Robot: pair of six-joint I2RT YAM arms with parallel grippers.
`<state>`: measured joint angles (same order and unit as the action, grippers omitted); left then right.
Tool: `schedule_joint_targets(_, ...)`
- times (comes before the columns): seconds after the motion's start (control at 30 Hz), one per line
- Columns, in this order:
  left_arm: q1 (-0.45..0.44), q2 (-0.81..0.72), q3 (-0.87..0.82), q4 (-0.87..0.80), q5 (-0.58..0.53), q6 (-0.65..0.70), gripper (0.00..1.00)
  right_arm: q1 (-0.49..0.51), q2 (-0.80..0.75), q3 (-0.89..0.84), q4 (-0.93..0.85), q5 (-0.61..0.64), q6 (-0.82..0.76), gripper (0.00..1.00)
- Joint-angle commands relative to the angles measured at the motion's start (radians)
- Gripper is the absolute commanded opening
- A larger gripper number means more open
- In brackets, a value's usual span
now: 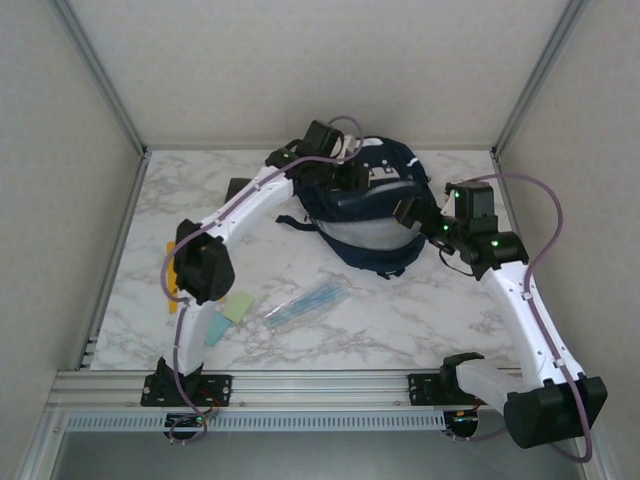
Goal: Pack books, pencil case, and school supplies into a backpack
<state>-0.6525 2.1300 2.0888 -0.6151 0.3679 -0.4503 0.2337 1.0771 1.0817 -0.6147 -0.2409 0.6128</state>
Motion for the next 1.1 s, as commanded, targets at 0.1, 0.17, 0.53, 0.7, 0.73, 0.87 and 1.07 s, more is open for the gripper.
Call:
schedule_joint_targets(0.1,0.086,-0.300,-0.314,0.083,-0.057,-0.046,0.75,0.160,0.060,-0.049,0.243,-0.073,0.032,0.98)
schedule_joint_targets(0.17,0.131,-0.377,-0.409,0.074,-0.077,-0.058,0.77,0.228,0.110,-0.051,0.307,-0.049,0.039,0.98)
schedule_joint_targets(0.53,0.454,-0.698,-0.916,0.079,-0.229,-0.127,0.84,0.553,0.582,0.117,0.604,0.012,0.055,0.93)
schedule_joint_targets(0.7,0.654,-0.796,-1.157,0.197,-0.218,-0.226,0.85,0.671,0.847,0.326,0.616,0.004,0.051,0.86)
schedule_joint_targets(0.73,0.681,-0.812,-1.188,0.204,-0.238,-0.229,0.85,0.690,0.892,0.365,0.614,0.009,0.049,0.85)
schedule_joint_targets(0.87,0.769,-0.884,-1.304,0.226,-0.327,-0.254,0.85,0.742,1.075,0.545,0.572,0.006,0.066,0.80)
schedule_joint_targets(1.07,0.795,-1.019,-1.464,0.261,-0.494,-0.319,0.88,0.770,1.257,0.760,0.471,0.027,0.068,0.78)
